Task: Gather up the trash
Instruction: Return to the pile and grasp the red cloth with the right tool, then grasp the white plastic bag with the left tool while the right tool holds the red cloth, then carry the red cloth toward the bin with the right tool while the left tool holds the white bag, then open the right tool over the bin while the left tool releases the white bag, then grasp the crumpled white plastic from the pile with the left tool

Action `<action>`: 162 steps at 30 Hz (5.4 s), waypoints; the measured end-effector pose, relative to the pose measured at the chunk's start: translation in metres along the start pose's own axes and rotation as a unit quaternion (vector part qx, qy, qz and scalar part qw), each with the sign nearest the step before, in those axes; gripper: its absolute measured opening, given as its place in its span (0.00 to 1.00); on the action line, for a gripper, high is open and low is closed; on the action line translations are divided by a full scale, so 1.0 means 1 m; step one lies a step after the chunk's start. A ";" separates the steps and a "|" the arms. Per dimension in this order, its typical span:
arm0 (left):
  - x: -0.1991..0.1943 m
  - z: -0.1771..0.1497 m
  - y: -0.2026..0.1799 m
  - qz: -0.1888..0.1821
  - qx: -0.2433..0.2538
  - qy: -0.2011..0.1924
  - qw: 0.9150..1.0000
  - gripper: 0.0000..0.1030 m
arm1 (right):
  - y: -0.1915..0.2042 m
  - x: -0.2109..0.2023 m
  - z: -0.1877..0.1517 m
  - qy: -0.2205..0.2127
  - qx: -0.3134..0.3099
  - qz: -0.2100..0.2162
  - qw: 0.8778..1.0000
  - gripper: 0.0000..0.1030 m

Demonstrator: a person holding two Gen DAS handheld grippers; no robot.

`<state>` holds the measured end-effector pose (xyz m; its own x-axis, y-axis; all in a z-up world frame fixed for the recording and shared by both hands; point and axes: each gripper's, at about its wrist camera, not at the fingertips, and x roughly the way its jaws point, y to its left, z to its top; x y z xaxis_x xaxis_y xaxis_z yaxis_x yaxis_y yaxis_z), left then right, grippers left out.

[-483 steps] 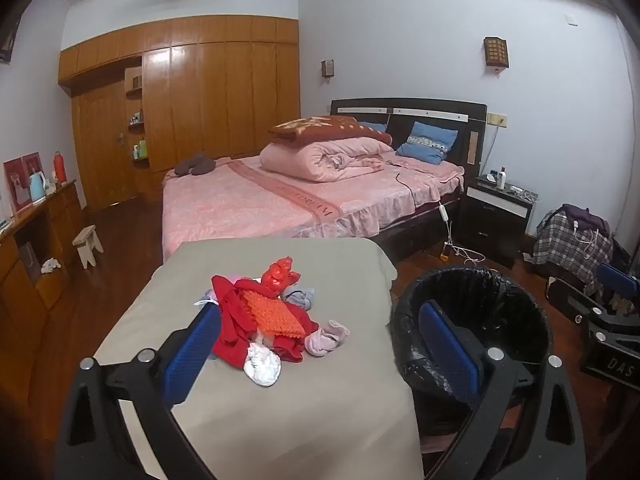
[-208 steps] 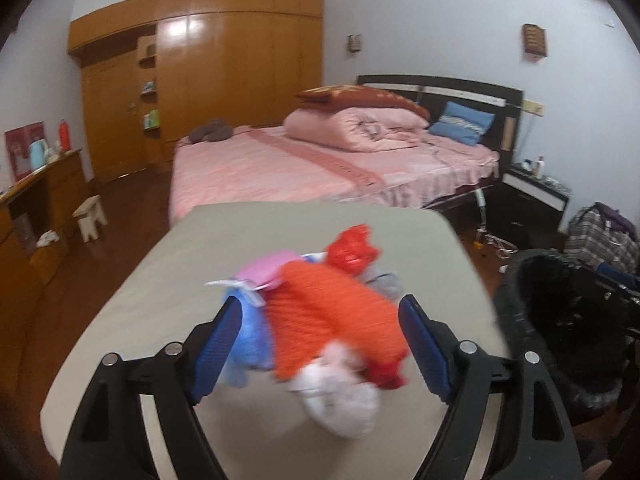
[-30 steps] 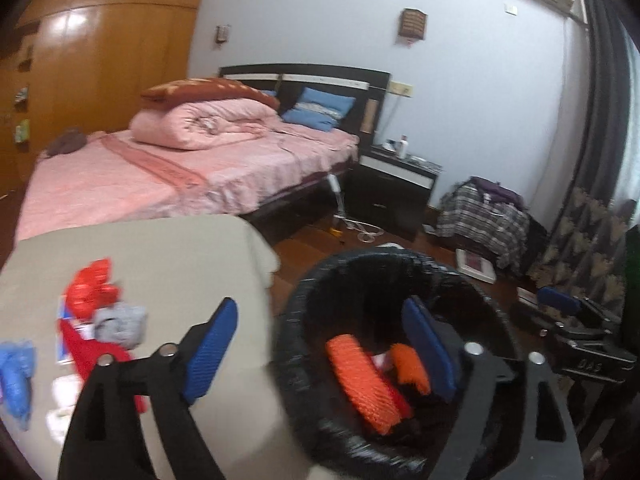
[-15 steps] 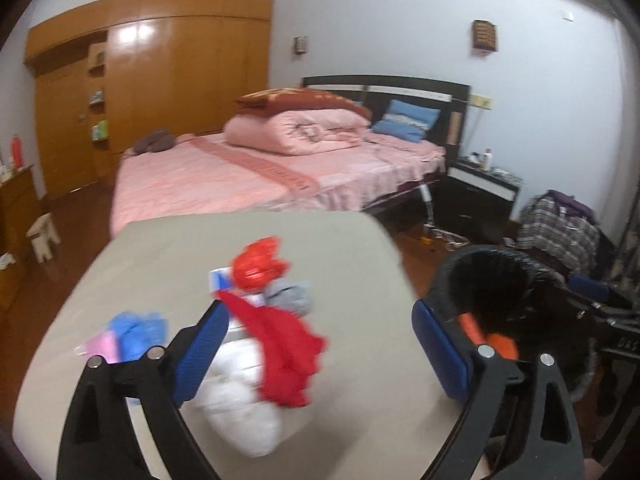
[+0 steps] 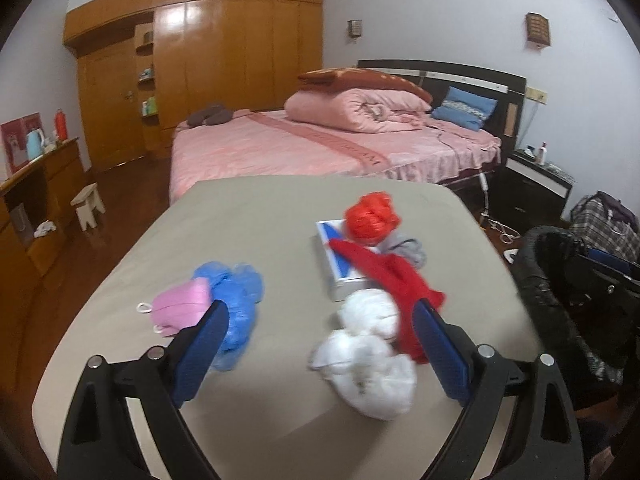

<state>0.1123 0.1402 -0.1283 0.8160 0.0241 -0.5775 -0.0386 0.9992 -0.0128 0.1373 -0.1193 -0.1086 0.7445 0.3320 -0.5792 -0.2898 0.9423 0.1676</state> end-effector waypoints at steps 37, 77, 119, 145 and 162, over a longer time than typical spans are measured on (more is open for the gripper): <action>0.030 -0.008 0.060 0.025 -0.058 -0.009 0.998 0.88 | 0.059 0.117 -0.001 0.110 -0.027 0.100 0.989 0.10; 0.076 0.005 -0.020 -0.081 -0.027 0.045 0.995 0.31 | 0.012 0.068 0.005 0.067 0.009 0.052 0.996 0.10; -0.008 0.059 -0.171 -0.198 0.031 -0.045 0.979 0.31 | -0.116 -0.070 0.010 -0.022 0.063 -0.076 0.995 0.10; 0.016 0.054 -0.241 -0.247 0.060 -0.021 0.967 0.75 | -0.200 -0.099 -0.033 -0.031 0.120 -0.197 0.973 0.88; 0.006 0.023 -0.075 -0.061 0.016 -0.018 0.998 0.85 | -0.081 -0.040 -0.010 -0.023 0.065 -0.068 0.995 0.91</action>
<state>0.1333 0.0659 -0.1118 0.8340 -0.0979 -0.5430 0.0805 0.9952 -0.0559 0.1248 -0.2092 -0.1068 0.7987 0.2000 -0.5676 -0.1066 0.9753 0.1936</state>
